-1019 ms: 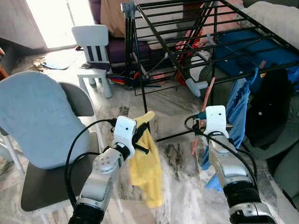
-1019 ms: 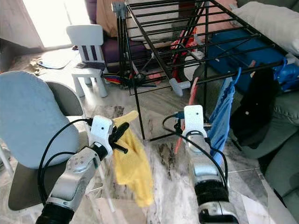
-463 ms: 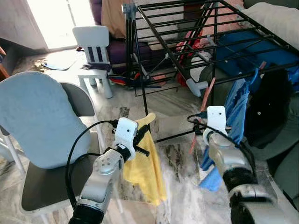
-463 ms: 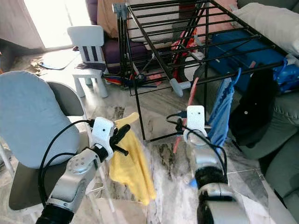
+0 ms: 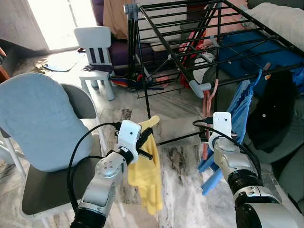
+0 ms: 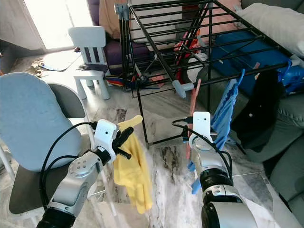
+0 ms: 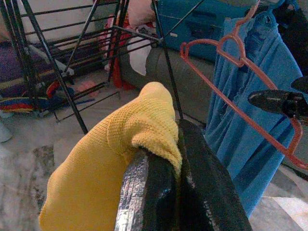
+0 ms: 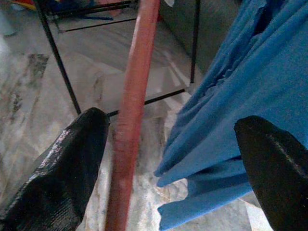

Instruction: Hang hanger

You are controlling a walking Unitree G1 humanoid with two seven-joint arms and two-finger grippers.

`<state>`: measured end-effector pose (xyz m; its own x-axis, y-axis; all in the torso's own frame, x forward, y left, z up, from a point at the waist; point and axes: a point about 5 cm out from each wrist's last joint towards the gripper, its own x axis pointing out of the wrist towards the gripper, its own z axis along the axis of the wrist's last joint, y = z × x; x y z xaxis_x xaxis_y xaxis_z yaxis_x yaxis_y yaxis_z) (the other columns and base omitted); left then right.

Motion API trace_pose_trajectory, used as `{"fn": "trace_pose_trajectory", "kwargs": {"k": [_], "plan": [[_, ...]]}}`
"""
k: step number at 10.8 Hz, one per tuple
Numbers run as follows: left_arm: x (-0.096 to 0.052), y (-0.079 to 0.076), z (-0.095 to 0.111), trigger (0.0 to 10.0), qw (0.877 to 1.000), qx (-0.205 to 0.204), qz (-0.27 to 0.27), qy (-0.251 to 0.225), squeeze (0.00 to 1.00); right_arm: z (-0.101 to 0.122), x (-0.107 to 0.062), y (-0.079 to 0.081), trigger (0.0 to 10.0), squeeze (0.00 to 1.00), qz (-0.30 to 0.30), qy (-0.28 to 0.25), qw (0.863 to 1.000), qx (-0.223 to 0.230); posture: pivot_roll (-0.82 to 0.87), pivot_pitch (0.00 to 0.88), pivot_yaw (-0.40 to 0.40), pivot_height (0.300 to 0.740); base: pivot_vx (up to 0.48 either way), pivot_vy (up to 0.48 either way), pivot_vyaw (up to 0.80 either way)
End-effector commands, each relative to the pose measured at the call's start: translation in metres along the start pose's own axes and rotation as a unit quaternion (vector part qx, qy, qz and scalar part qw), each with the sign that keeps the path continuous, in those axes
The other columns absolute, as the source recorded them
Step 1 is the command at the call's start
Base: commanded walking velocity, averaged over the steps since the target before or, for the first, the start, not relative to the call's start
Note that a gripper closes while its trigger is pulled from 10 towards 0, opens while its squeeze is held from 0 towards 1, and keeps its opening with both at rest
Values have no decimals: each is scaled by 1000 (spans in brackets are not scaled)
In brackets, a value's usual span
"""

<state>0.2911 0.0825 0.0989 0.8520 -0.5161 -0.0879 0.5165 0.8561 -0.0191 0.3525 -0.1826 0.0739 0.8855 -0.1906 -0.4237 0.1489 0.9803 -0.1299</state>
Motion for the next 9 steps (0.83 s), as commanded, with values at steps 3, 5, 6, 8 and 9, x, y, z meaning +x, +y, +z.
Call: {"fn": "trace_pose_trajectory", "kwargs": {"k": [3, 5, 6, 8, 9], "plan": [[3, -2, 8, 10000, 1000, 10, -8, -13, 0, 14, 5, 0, 10000, 0, 19, -8, 1000, 10, -180, 0, 13, 740, 0, 0, 0], [3, -1, 8, 10000, 1000, 11, -5, -11, 0, 19, 8, -1, 6863, 0, 31, -6, 999, 2, -179, 0, 11, 740, 0, 0, 0], [3, -2, 7, 10000, 1000, 10, -6, -11, 0, 21, 9, -3, 588, 0, 28, -7, 1000, 3, -178, 0, 11, 740, 0, 0, 0], [2, -2, 6, 10000, 1000, 11, -7, -6, 0, 24, 10, -10, 0, 0, 18, -8, 1000, 8, -178, 0, 14, 740, 0, 0, 0], [2, -2, 5, 10000, 1000, 12, -7, -5, 0, 24, 11, -11, 0, 0, 17, -7, 1000, 9, -177, 0, 15, 740, 0, 0, 0]]}}
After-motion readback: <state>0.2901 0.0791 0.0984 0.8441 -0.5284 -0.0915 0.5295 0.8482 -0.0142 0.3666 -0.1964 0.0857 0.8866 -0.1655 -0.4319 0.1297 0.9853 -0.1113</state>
